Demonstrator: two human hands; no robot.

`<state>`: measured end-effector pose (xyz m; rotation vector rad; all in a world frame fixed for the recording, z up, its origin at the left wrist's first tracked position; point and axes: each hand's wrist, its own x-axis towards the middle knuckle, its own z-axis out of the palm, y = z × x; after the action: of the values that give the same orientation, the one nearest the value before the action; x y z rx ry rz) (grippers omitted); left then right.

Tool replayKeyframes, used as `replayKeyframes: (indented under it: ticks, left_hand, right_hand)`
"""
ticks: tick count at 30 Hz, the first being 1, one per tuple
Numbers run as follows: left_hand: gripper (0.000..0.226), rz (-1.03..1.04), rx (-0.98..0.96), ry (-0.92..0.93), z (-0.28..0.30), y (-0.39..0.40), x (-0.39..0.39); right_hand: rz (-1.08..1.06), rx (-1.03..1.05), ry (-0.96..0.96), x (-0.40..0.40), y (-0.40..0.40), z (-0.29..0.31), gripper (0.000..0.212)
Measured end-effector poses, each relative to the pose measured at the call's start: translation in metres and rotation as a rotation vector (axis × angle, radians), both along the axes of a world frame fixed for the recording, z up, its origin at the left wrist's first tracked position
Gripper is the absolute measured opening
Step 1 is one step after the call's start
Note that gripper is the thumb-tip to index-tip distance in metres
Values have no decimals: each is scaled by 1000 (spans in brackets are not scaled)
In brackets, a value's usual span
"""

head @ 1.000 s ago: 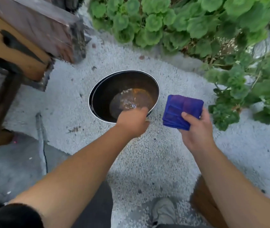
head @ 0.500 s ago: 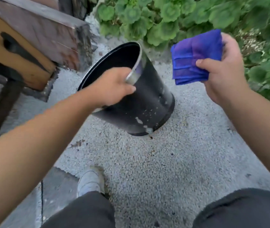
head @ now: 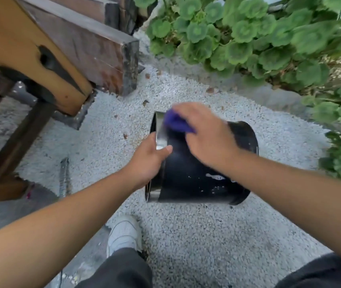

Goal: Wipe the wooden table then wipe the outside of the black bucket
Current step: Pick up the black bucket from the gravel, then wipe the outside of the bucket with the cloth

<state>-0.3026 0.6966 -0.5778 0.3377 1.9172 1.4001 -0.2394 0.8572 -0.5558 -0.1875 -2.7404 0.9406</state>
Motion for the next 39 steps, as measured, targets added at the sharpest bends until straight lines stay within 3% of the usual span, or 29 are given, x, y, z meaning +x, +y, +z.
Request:
replayKeyframes:
  ticks: [3, 6, 9, 14, 20, 26, 33, 36, 39]
  left_hand:
    - [37, -103, 53, 119, 3, 4, -2]
    - [59, -173, 119, 156, 0, 4, -7]
    - [61, -214, 159, 221, -7, 5, -9]
    - [71, -171, 162, 92, -15, 3, -18]
    - [67, -77, 160, -34, -24, -2, -25]
    - [68, -56, 103, -35, -38, -4, -32]
    - [65, -12, 87, -33, -40, 1, -32]
    - [68, 2, 93, -39, -41, 2, -30]
    - [73, 15, 128, -33, -37, 8, -27]
  right_hand:
    - [234, 220, -30, 8, -32, -17, 62]
    - [185, 161, -25, 7, -26, -24, 58]
    - [127, 94, -87, 2, -24, -28, 47]
    - [121, 157, -148, -6, -16, -35, 37]
    - [99, 244, -143, 19, 22, -51, 33]
    - [5, 253, -97, 43, 56, -64, 26]
    - [-90, 265, -117, 36, 51, -59, 32]
    - [-68, 270, -180, 24, 35, -46, 53]
    - [-22, 168, -120, 7, 8, -35, 70]
